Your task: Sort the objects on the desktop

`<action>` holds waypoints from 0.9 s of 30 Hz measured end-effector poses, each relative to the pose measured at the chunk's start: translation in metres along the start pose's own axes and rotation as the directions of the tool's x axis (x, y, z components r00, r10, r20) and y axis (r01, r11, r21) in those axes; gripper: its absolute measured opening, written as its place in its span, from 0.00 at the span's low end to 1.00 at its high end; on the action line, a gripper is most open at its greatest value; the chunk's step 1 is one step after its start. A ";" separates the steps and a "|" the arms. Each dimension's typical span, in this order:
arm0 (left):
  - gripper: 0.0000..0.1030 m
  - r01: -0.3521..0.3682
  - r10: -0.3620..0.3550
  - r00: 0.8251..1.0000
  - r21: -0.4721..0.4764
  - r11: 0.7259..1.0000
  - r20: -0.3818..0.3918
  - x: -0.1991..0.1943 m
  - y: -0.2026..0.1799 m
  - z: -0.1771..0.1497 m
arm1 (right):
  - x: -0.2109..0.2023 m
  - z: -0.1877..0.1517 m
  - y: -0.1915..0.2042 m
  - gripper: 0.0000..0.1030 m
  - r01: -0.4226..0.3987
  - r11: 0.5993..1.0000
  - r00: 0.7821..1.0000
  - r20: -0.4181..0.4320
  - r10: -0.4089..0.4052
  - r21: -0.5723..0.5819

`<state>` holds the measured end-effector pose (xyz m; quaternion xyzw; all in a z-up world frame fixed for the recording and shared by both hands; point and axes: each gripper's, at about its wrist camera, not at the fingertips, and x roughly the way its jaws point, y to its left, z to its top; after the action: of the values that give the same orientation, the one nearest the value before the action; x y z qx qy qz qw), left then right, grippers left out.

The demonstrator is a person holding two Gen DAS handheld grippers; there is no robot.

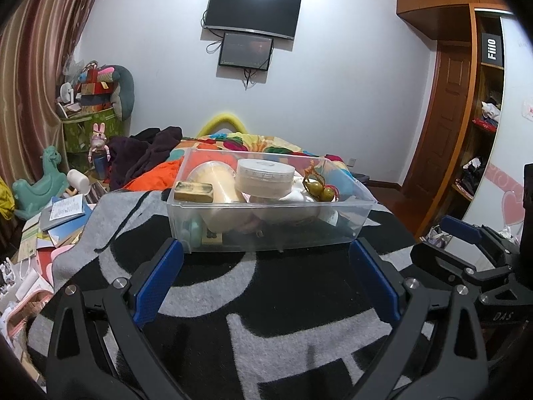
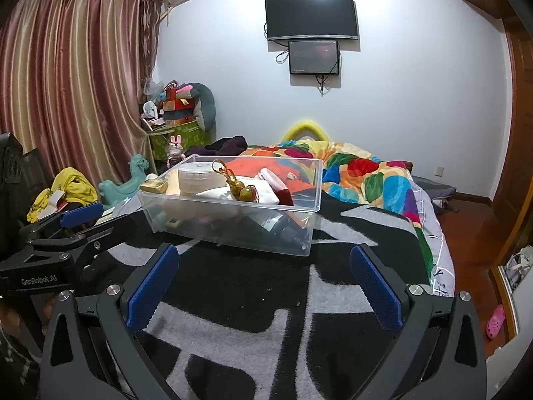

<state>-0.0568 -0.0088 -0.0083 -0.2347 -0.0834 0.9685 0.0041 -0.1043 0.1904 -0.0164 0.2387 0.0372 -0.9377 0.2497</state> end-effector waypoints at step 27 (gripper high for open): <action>0.98 0.034 -0.035 0.999 -0.017 0.999 -0.019 0.003 0.000 -0.004 | -0.001 -0.002 0.000 1.00 -0.017 1.000 1.000 -0.003 0.017 0.011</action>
<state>-0.0580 -0.0078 -0.0128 -0.2424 -0.0955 0.9653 0.0196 -0.1025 0.1908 -0.0183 0.2420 0.0303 -0.9353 0.2565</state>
